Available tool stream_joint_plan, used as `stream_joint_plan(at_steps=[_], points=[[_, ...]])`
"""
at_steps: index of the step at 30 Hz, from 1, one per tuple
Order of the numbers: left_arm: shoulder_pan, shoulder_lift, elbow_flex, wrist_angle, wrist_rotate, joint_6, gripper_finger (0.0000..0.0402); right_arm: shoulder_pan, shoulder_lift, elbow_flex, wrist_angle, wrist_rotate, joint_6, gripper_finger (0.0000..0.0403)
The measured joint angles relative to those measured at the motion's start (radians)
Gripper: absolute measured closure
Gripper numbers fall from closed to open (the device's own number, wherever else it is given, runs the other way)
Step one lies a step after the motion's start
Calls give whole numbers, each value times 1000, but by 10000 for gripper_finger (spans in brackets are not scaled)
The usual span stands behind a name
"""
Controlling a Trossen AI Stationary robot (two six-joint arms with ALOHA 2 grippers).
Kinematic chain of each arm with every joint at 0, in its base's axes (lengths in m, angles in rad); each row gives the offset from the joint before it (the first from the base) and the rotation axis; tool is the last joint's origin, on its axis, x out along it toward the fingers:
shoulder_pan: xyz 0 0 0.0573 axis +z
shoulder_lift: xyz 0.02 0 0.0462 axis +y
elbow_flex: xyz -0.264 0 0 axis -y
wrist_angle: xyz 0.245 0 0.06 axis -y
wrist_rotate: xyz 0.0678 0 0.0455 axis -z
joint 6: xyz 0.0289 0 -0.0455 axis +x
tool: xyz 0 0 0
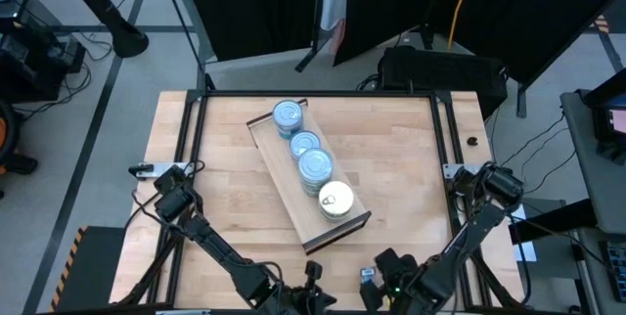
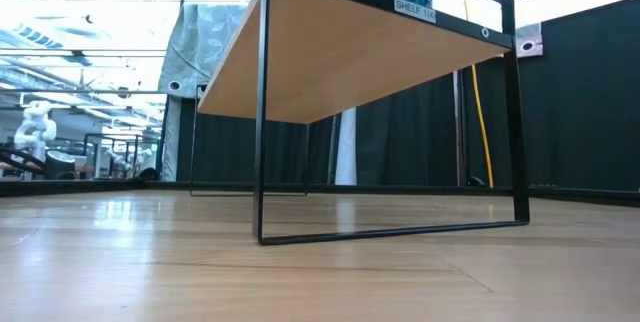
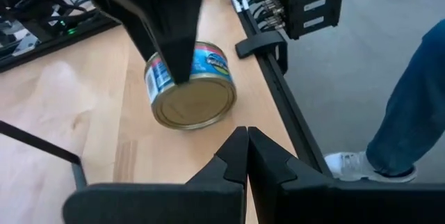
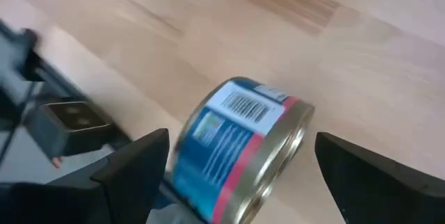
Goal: Stack canned seafood by type on shelf
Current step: Stack the blue-pink tuna can on top of the blue-pink tuna cans on the shelf
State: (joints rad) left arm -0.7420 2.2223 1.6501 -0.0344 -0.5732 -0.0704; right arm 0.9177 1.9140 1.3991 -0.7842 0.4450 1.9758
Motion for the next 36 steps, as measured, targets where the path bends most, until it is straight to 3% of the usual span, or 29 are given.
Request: stream_joint_plan(at_steps=[8, 12, 26, 32, 36], points=[[3, 0, 0, -13, -8, 6, 395, -23, 65, 39, -33, -44, -6, 51], [9, 0, 0, -16, -11, 6, 395, -28, 87, 86, -118, -114, -21, 64], [53, 0, 0, -30, -12, 0, 395, -29, 96, 135, -251, -154, -303, 238], [80, -40, 0, -41, -11, -42, 395, -28, 92, 135, -291, -163, -381, 234], [103, -116, 0, -106, 51, -94, 380, -28, 63, 132, -293, -182, -420, 214]])
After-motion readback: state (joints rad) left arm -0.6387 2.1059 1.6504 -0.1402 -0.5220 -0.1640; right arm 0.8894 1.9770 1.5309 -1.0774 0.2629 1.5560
